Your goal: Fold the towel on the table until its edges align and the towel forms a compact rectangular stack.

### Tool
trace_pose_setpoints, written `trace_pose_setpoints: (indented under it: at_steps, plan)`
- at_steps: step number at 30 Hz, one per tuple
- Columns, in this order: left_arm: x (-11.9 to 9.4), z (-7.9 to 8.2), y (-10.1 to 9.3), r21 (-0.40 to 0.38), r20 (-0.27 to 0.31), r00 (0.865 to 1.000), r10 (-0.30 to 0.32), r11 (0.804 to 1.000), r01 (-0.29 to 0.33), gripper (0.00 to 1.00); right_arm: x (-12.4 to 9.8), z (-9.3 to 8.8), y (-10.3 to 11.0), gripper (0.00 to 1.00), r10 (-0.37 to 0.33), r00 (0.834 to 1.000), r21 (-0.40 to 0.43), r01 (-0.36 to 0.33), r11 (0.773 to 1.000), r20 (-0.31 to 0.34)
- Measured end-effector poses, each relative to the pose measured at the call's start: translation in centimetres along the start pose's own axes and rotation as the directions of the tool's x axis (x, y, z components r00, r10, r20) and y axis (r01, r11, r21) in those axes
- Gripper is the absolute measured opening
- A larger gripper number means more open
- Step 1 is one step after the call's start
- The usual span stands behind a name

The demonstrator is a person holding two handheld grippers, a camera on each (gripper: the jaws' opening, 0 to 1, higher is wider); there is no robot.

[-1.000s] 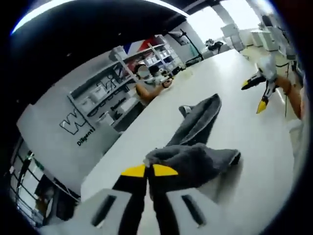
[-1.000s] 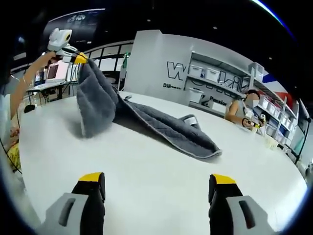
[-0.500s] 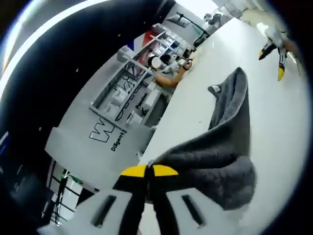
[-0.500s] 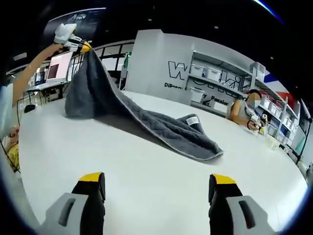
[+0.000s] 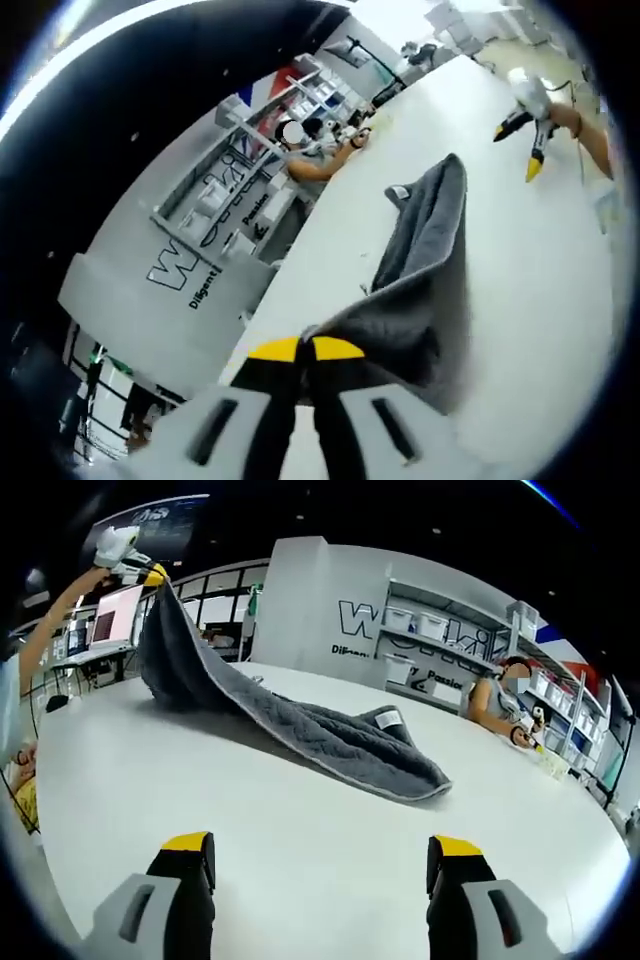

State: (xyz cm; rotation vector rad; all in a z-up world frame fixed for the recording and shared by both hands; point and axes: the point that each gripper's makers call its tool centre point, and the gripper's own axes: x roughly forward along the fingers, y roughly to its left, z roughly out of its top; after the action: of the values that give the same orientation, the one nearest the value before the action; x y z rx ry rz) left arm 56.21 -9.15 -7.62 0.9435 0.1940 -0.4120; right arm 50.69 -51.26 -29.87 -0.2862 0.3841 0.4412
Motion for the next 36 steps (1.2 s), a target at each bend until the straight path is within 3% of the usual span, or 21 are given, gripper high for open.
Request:
trace_pose_setpoints:
  at_steps: [2, 7, 11, 15, 17, 20, 21, 22, 23, 24, 28, 33, 36]
  plan:
    - [-0.9, -0.4, -2.4, -0.001, 0.006, 0.998, -0.066, 0.998, 0.066, 0.04, 0.0, 0.0, 0.1, 0.92, 0.002, 1.000, 0.001, -0.002, 1.000, -0.001]
    - [-2.5, -1.6, -6.7, -0.014, 0.005, 0.989, -0.149, 0.989, 0.149, 0.04, -0.1, 0.5, 1.4, 0.92, 0.054, 0.998, 0.004, -0.054, 0.999, 0.014]
    - [-3.5, -2.2, -10.1, -0.047, 0.030, 0.972, -0.235, 0.971, 0.236, 0.04, -0.5, 0.9, 1.5, 0.92, 0.051, 0.999, -0.016, -0.051, 0.999, 0.017]
    - [-4.4, -2.9, -14.1, -0.134, 0.079, 0.935, -0.347, 0.925, 0.355, 0.04, -0.7, 0.9, 1.0, 0.92, 0.034, 0.999, -0.020, -0.034, 0.999, 0.014]
    - [-4.6, -3.5, -15.7, -0.128, 0.087, 0.918, -0.387, 0.909, 0.396, 0.04, -0.7, 0.9, 1.0, 0.92, 0.036, 0.999, -0.018, -0.035, 0.999, 0.013]
    - [-4.9, -4.3, -19.2, -0.131, 0.116, 0.866, -0.486, 0.857, 0.498, 0.04, -0.7, 0.8, 1.4, 0.92, 0.046, 0.999, -0.023, -0.046, 0.999, 0.008]
    - [-5.0, -4.6, -20.2, -0.167, 0.125, 0.851, -0.510, 0.834, 0.525, 0.04, -0.7, 0.9, 1.5, 0.92, 0.051, 0.999, -0.026, -0.051, 0.998, 0.007]
    - [-4.9, -4.9, -20.7, -0.173, 0.128, 0.845, -0.519, 0.827, 0.534, 0.04, -0.6, 1.0, 1.7, 0.92, 0.055, 0.998, -0.030, -0.054, 0.998, 0.007]
    - [-4.7, -5.3, -21.0, -0.170, 0.124, 0.845, -0.520, 0.828, 0.534, 0.04, -0.6, 1.1, 1.7, 0.92, 0.057, 0.998, -0.034, -0.056, 0.998, 0.007]
    - [-4.7, -6.0, -21.9, -0.178, 0.103, 0.835, -0.540, 0.816, 0.550, 0.04, -0.6, 1.2, 1.9, 0.92, 0.060, 0.998, -0.038, -0.060, 0.998, 0.006]
    - [-4.5, -7.5, -23.6, -0.185, 0.065, 0.819, -0.570, 0.800, 0.571, 0.04, -0.7, 1.6, 2.3, 0.92, 0.073, 0.997, -0.055, -0.073, 0.996, 0.005]
    - [-4.4, -8.5, -24.1, -0.192, 0.037, 0.818, -0.573, 0.800, 0.569, 0.05, -0.8, 1.9, 2.6, 0.92, 0.078, 0.997, -0.070, -0.078, 0.995, 0.001]
    - [-4.5, -8.3, -23.9, -0.206, 0.068, 0.822, -0.566, 0.798, 0.567, 0.13, -0.7, 2.1, 2.7, 0.92, 0.079, 0.997, -0.071, -0.078, 0.994, 0.001]
